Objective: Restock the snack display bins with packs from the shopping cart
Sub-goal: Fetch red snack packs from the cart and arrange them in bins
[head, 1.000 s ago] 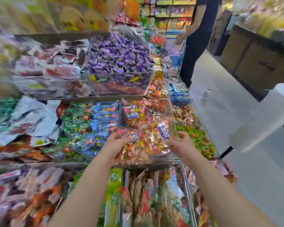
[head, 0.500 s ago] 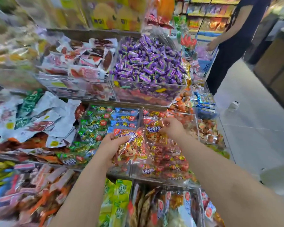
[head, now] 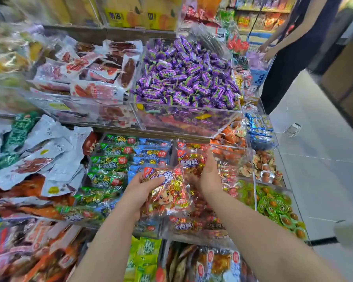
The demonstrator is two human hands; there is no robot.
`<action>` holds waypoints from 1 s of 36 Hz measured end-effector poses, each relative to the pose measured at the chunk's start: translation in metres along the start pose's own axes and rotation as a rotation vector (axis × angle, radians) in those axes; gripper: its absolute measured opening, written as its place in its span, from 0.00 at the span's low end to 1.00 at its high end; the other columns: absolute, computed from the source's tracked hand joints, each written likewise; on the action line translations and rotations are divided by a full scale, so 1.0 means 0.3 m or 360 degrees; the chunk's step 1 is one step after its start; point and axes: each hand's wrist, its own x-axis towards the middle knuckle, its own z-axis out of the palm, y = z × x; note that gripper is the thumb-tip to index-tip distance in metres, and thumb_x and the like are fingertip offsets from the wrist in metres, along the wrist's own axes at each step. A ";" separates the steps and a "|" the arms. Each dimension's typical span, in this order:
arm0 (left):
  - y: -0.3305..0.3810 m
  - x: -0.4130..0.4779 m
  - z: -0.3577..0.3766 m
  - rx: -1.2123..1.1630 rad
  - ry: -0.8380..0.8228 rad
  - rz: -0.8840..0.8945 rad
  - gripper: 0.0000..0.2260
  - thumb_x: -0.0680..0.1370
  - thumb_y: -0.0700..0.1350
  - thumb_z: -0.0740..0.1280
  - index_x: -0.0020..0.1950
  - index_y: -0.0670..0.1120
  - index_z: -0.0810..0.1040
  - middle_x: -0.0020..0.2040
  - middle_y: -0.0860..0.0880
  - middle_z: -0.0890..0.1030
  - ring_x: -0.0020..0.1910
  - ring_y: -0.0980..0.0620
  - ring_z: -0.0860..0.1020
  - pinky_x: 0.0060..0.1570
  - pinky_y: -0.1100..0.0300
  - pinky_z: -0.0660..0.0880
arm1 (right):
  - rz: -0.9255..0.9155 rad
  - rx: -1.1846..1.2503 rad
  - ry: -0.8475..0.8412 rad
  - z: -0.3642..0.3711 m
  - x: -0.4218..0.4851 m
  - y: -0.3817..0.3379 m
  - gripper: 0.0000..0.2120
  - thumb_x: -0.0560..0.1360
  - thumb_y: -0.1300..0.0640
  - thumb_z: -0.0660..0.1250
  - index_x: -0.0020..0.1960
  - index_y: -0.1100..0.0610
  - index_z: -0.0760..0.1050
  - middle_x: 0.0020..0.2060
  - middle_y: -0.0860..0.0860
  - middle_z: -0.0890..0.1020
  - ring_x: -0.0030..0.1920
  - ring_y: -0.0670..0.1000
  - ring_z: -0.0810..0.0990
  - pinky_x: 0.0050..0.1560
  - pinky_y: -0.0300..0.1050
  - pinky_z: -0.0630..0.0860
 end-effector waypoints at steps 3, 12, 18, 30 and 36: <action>0.002 0.014 0.000 -0.0030 -0.0025 0.0011 0.23 0.70 0.45 0.77 0.62 0.46 0.74 0.49 0.43 0.85 0.45 0.41 0.84 0.43 0.44 0.81 | -0.0046 -0.0050 0.0122 0.030 0.015 -0.016 0.40 0.67 0.56 0.76 0.71 0.58 0.57 0.66 0.58 0.70 0.64 0.59 0.71 0.63 0.57 0.71; 0.001 0.029 0.015 -0.0093 -0.0042 0.0018 0.19 0.71 0.44 0.75 0.59 0.46 0.74 0.45 0.44 0.86 0.42 0.43 0.85 0.34 0.52 0.80 | 0.0204 -0.0512 0.0093 0.073 0.038 -0.004 0.60 0.62 0.45 0.78 0.71 0.43 0.31 0.75 0.53 0.37 0.75 0.60 0.48 0.74 0.55 0.56; 0.004 0.032 0.014 -0.0110 -0.0068 -0.0001 0.20 0.70 0.45 0.76 0.59 0.47 0.73 0.44 0.45 0.86 0.41 0.43 0.85 0.32 0.53 0.80 | 0.0307 -0.0594 -0.0040 0.094 0.068 -0.023 0.56 0.69 0.37 0.68 0.72 0.51 0.26 0.73 0.58 0.33 0.75 0.61 0.40 0.75 0.56 0.44; -0.001 0.019 0.015 -0.0124 -0.0069 0.0000 0.20 0.72 0.45 0.75 0.61 0.46 0.75 0.49 0.43 0.85 0.46 0.42 0.84 0.44 0.45 0.81 | 0.0364 -0.0579 -0.0129 0.020 -0.005 -0.045 0.66 0.63 0.34 0.71 0.67 0.52 0.17 0.72 0.63 0.31 0.74 0.61 0.31 0.72 0.59 0.36; 0.006 0.008 0.025 -0.0098 -0.0063 0.0003 0.19 0.71 0.45 0.75 0.60 0.46 0.75 0.47 0.43 0.85 0.44 0.42 0.85 0.39 0.47 0.81 | 0.0158 -0.0160 0.0128 -0.075 -0.102 -0.041 0.53 0.69 0.34 0.67 0.75 0.51 0.34 0.75 0.57 0.37 0.75 0.56 0.36 0.74 0.58 0.38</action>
